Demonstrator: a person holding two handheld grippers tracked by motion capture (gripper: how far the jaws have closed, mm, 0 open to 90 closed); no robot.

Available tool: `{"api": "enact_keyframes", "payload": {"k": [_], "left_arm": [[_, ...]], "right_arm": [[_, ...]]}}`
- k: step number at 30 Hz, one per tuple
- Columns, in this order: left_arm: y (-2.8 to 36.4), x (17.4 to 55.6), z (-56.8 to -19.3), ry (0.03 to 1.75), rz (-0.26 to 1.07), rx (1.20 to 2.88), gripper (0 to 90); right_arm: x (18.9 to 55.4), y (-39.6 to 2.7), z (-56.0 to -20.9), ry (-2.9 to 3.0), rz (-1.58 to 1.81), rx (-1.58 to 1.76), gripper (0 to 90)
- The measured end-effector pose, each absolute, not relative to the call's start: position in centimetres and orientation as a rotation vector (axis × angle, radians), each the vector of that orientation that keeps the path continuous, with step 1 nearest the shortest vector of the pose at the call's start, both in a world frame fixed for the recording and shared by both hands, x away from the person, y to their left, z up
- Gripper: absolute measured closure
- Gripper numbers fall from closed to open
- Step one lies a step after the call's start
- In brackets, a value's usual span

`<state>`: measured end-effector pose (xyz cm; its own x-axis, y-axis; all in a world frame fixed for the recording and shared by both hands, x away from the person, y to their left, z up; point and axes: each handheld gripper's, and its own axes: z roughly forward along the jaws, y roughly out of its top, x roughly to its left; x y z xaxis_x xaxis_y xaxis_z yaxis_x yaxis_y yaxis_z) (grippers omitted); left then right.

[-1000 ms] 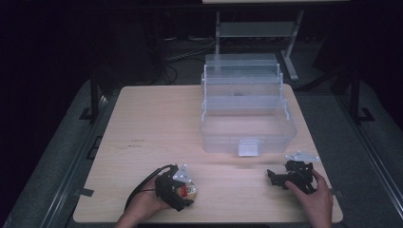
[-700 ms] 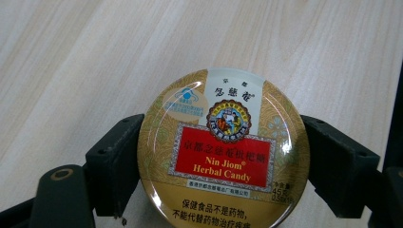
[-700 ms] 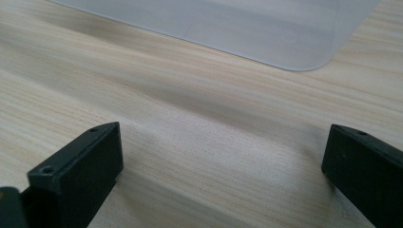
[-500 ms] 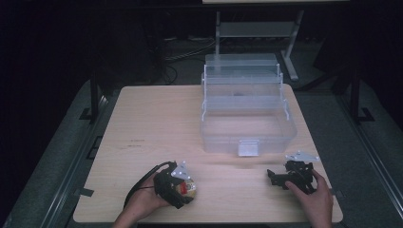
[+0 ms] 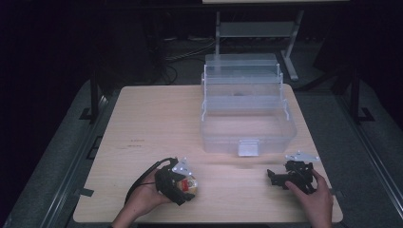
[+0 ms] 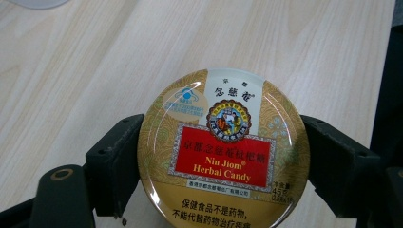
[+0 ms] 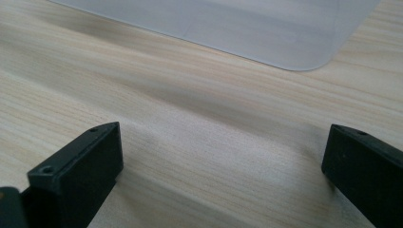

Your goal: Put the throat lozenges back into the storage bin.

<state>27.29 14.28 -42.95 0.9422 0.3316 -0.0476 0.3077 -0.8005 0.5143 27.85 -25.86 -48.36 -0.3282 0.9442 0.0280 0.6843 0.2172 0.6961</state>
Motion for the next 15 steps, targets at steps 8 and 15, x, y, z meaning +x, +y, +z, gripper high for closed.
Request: {"api": "enact_keyframes", "payload": {"k": [8, 15], "left_arm": [[13.9, 27.6, -42.4, 0.446, 0.062, 2.557, 19.8], [13.5, 27.9, -41.9, 0.448, 0.065, 2.537, 19.7]], "right_arm": [[27.9, -25.9, -48.4, 2.094, 0.874, 1.508, 0.0], [27.9, -25.9, -48.4, 2.095, 0.874, 1.507, 0.0]]}}
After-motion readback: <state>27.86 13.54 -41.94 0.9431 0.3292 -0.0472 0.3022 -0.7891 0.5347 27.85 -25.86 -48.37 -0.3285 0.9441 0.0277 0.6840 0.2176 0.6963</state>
